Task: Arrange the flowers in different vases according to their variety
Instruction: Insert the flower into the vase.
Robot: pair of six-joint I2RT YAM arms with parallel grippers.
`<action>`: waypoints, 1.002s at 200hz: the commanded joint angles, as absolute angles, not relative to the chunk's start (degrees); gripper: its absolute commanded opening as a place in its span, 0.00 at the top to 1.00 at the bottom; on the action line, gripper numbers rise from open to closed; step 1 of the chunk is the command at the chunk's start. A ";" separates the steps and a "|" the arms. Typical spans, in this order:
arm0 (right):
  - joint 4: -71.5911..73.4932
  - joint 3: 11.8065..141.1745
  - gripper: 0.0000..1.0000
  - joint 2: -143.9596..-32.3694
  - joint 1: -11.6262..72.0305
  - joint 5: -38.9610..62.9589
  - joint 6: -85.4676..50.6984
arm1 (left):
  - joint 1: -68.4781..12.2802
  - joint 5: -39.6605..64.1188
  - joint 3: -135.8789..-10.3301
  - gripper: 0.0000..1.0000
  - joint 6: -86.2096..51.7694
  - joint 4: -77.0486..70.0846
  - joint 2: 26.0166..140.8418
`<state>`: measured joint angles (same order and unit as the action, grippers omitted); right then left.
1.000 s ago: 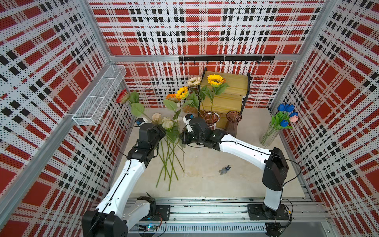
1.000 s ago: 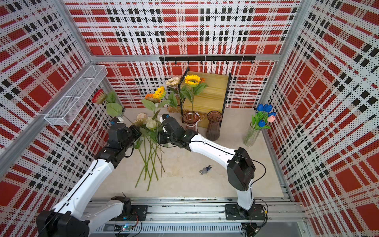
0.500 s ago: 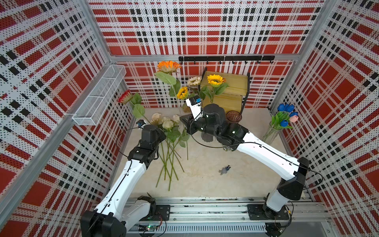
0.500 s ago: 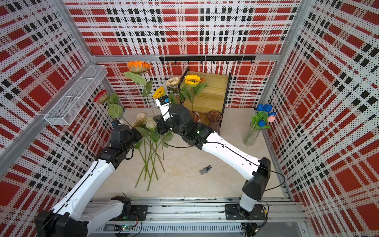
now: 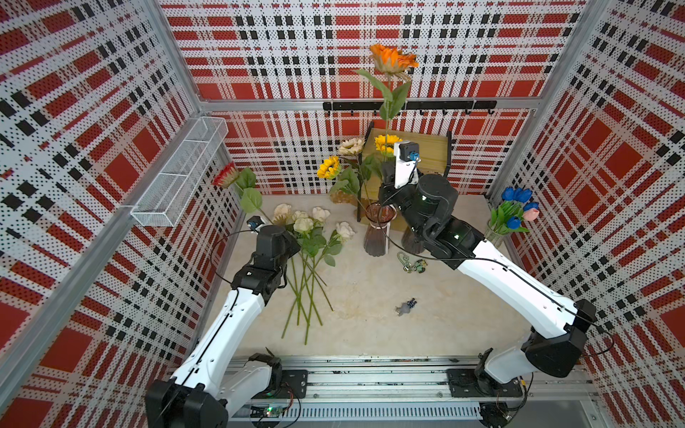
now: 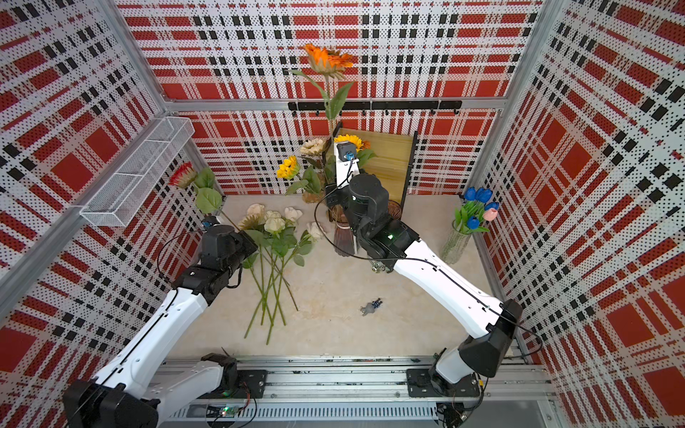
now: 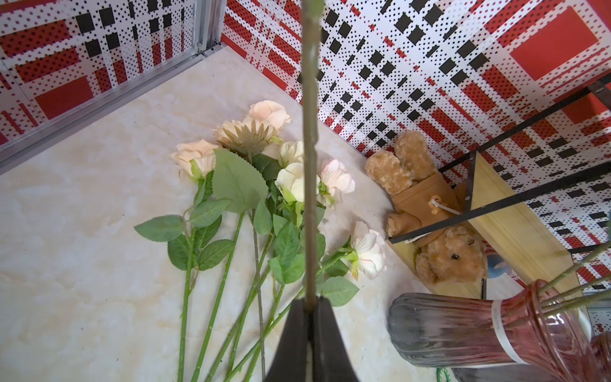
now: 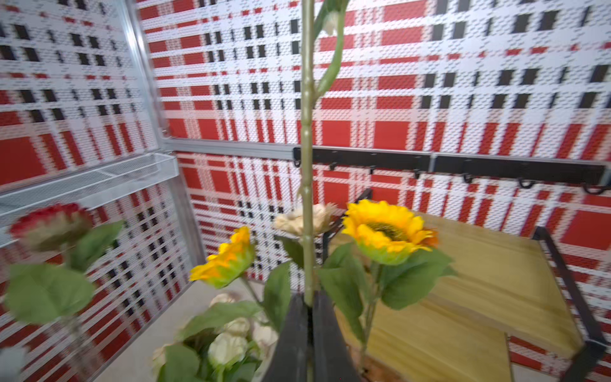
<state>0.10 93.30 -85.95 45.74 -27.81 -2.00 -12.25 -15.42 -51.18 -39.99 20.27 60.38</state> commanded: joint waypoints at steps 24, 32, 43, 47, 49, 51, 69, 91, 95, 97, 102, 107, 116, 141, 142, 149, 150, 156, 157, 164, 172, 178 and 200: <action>16.36 86.34 1.00 -86.40 41.78 -27.74 1.42 | -13.06 -15.99 -52.05 1.00 -39.20 20.55 60.34; 17.34 86.47 1.00 -87.17 41.35 -27.48 1.57 | -13.12 -16.09 -52.00 1.00 -39.29 20.57 60.21; 17.48 87.00 1.00 -88.32 40.48 -26.35 1.10 | -13.12 -16.25 -51.93 1.00 -39.37 20.54 59.99; 17.54 87.06 1.00 -88.68 40.24 -26.18 1.09 | -13.17 -16.33 -51.78 1.00 -39.44 20.60 59.88; 17.70 87.05 1.00 -88.86 40.14 -26.06 1.06 | -13.16 -16.34 -51.84 1.00 -39.46 20.57 59.82; 17.85 86.98 1.00 -88.92 40.03 -25.92 1.10 | -13.18 -16.35 -51.83 1.00 -39.46 20.50 59.82; 19.82 86.33 1.00 -89.94 39.17 -25.38 1.01 | -13.18 -16.35 -51.52 1.00 -39.55 20.58 59.66; 19.91 86.66 1.00 -90.94 38.09 -24.43 -0.26 | -13.18 -16.35 -51.18 1.00 -39.73 20.63 59.43; 19.85 86.66 1.00 -91.24 37.99 -24.32 -0.46 | -13.18 -16.35 -51.12 1.00 -39.73 20.63 59.41; 19.86 86.66 1.00 -91.32 37.97 -24.34 -0.53 | -13.18 -16.35 -51.08 1.00 -39.81 20.65 59.41; 19.96 86.57 1.00 -91.69 37.89 -24.16 -0.76 | -13.18 -16.38 -51.04 1.00 -39.81 20.65 59.45; 20.07 86.33 1.00 -92.03 37.83 -24.10 -0.92 | -13.18 -16.29 -51.02 1.00 -39.81 20.67 59.52; 20.39 85.85 1.00 -92.63 37.79 -23.97 -1.27 | -13.23 -16.24 -51.07 1.00 -39.90 20.65 59.58; 20.19 84.31 1.00 -95.11 37.29 -22.76 -3.71 | -13.53 -16.43 -51.46 1.00 -39.90 20.65 59.72; 20.16 84.21 1.00 -95.19 37.28 -22.67 -3.83 | -13.54 -16.43 -51.48 1.00 -39.90 20.61 59.70; 20.01 83.59 1.00 -95.88 37.18 -22.58 -4.64 | -13.54 -16.44 -51.59 1.00 -39.90 20.65 59.68; 19.98 83.50 1.00 -95.97 37.18 -22.58 -4.74 | -13.54 -16.44 -51.59 1.00 -39.90 20.65 59.68; 19.99 82.91 0.99 -96.51 37.10 -22.49 -5.28 | -13.54 -16.51 -51.69 1.00 -39.90 20.65 59.69; 19.97 82.81 0.98 -96.59 37.09 -22.49 -5.41 | -13.54 -16.52 -51.69 1.00 -39.90 20.65 59.69; 19.87 82.15 0.86 -97.18 37.09 -22.59 -5.98 | -13.62 -16.52 -51.81 1.00 -39.90 20.65 59.64; 19.31 81.58 0.61 -97.54 37.15 -22.65 -6.83 | -13.62 -16.56 -51.77 1.00 -39.90 20.65 59.56; 18.52 81.35 0.43 -97.80 37.10 -23.03 -7.42 | -13.62 -16.58 -51.78 1.00 -39.82 20.65 59.54; 14.70 80.94 0.13 -96.65 37.07 -23.64 -10.18 | -13.62 -16.53 -51.68 1.00 -39.82 20.74 59.33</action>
